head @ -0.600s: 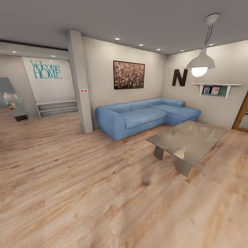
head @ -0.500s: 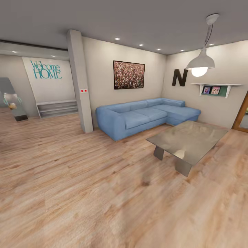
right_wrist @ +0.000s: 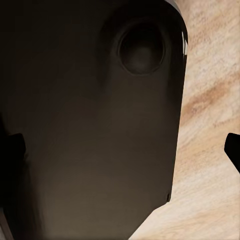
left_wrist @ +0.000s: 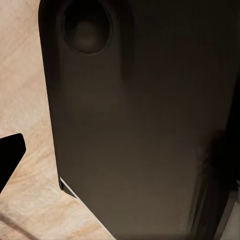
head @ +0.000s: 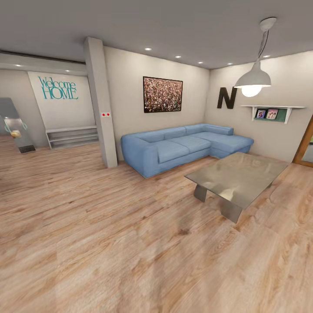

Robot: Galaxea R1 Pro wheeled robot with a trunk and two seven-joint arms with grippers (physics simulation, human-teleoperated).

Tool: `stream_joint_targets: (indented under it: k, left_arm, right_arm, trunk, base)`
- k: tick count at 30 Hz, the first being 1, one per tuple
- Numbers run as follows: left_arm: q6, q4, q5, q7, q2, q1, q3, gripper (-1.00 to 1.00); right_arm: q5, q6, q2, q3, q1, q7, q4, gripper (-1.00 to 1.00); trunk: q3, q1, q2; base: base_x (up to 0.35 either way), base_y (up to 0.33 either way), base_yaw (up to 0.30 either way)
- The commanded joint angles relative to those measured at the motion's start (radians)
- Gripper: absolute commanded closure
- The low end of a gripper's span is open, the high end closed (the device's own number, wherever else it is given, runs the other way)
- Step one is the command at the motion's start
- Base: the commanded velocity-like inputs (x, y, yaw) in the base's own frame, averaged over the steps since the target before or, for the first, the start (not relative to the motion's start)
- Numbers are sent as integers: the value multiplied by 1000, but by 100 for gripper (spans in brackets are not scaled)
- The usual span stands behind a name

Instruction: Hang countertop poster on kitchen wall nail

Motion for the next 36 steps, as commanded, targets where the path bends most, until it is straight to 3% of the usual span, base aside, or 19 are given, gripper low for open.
stream_joint_targets:
  k: [1, 4, 8, 13, 14, 16, 19, 23, 36]
  left_arm:
    - [0, -2, 0, 0, 0, 1, 0, -100]
    - [0, -2, 0, 0, 0, 1, 0, -100]
    - [-6, -24, -5, 2, -13, 23, 5, -100]
    - [-8, -52, -8, 3, -11, 37, 7, -100]
    - [-8, -630, -8, 3, -10, 38, 7, -100]
    - [-9, -689, -9, 3, -9, 39, 6, -100]
    - [-9, -722, -10, 3, -7, 40, 9, -100]
    - [-9, -701, -11, 3, 5, 40, 9, -100]
    - [-9, -676, -11, 3, 6, 40, 2, -100]
  right_arm:
    - [0, 0, 0, 0, 0, 1, 0, -100]
    - [1, 0, 0, 0, -1, 1, 0, -100]
    - [-3, -18, -23, -2, -24, -5, -22, -100]
    - [-2, -46, -51, -2, -52, -7, -50, -100]
    - [-2, -166, -57, -2, -129, -7, -417, -100]
    - [-2, -174, -58, -3, -133, -8, -447, -100]
    - [-2, -179, -63, -2, -134, -9, -466, -100]
    - [0, -181, -72, 0, -132, -9, -474, -100]
    - [1, -186, -65, 3, -131, -13, -471, -100]
  trunk:
    - [-1, 0, 0]
    - [-1, 0, 0]
    - [-1, 0, 0]
    - [-1, 0, 0]
    - [-1, 0, 0]
    - [-1, 0, 0]
    - [-1, 0, 0]
    - [-1, 0, 0]
    - [-1, 0, 0]
  base:
    - [0, 0, 0]
    - [0, 0, 0]
    - [0, 0, 0]
    - [0, 0, 0]
    - [0, 0, 0]
    - [0, 0, 0]
    - [0, 0, 0]
    - [0, 0, 0]
    - [0, 0, 254]
